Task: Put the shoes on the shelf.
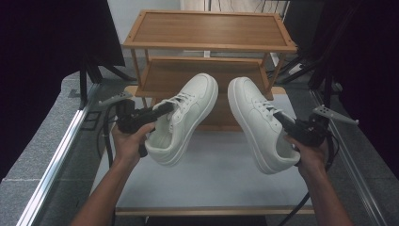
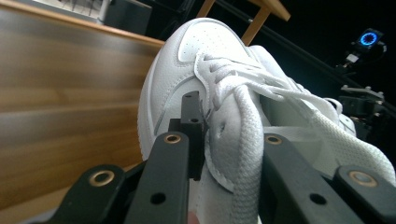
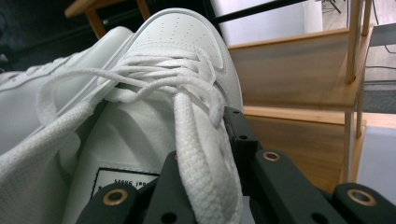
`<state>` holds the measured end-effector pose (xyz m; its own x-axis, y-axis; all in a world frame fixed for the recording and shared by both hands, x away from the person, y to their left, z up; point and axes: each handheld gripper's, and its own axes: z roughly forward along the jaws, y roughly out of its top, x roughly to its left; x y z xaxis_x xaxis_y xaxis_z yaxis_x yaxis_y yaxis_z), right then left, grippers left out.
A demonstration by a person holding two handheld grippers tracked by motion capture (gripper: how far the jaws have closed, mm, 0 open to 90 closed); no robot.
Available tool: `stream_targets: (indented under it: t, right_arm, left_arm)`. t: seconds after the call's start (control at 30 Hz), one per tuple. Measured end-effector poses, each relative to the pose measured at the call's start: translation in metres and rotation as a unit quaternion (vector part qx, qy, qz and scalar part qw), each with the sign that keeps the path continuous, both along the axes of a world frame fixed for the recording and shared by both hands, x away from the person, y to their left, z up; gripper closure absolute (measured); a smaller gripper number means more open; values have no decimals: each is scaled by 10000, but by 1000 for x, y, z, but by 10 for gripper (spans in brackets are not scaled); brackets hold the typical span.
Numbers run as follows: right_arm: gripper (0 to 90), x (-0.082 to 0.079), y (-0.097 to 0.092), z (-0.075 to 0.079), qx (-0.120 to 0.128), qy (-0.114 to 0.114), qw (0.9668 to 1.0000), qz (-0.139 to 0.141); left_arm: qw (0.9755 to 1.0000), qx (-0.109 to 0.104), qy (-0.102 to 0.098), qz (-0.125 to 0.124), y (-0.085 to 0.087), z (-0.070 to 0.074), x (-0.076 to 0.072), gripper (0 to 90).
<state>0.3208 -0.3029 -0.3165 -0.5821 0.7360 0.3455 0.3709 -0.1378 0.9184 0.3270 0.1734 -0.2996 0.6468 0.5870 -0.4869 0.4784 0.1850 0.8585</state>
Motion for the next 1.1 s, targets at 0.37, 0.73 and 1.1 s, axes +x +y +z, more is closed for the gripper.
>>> stream_targets:
  t: [0.37, 0.73, 1.1]
  right_arm:
    - [838, 25, 9, 19, -10, 202, 9992, -338]
    - [838, 44, 12, 30, -110, 285, 9978, -583]
    - [837, 63, 23, 33, -104, 386, 9957, -834]
  left_arm:
    - [9998, -25, 183, 117, -16, 0, 19, 803]
    - [9986, -84, 228, 476, -24, 2, 40, 802]
    - [9966, -279, 361, 687, -25, 3, 57, 800]
